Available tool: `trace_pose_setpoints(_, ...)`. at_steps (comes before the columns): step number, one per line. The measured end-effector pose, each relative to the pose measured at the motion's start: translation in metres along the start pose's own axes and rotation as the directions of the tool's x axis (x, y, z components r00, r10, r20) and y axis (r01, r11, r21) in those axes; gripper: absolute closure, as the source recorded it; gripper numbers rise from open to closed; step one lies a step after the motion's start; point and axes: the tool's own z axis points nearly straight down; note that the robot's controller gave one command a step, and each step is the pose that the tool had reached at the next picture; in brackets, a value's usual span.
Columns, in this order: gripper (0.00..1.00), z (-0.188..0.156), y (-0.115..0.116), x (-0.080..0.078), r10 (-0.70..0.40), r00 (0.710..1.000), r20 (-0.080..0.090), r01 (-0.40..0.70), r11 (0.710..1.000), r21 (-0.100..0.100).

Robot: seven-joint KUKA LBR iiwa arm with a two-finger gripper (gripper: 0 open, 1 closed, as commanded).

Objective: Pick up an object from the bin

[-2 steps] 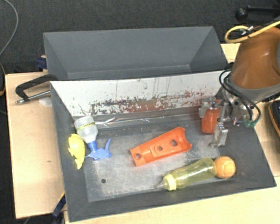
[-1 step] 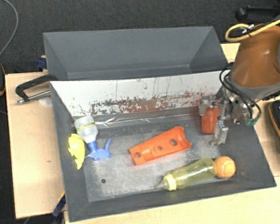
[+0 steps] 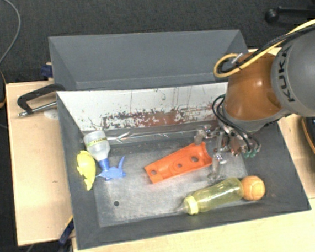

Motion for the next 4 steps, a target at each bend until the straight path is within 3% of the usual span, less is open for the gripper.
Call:
trace_pose_setpoints(1,0.00,0.002,0.020,0.004,-0.065,0.998,0.001,0.065,0.998,0.000)
trace_pose_setpoints(2,0.00,-0.002,0.057,-0.020,0.030,1.000,0.007,-0.030,1.000,0.000)
trace_pose_setpoints(3,0.00,0.022,0.075,-0.018,-0.093,0.996,0.003,0.093,0.996,-0.001)
trace_pose_setpoints(4,1.00,0.028,0.075,-0.028,-0.093,0.996,0.012,0.093,0.996,0.000)
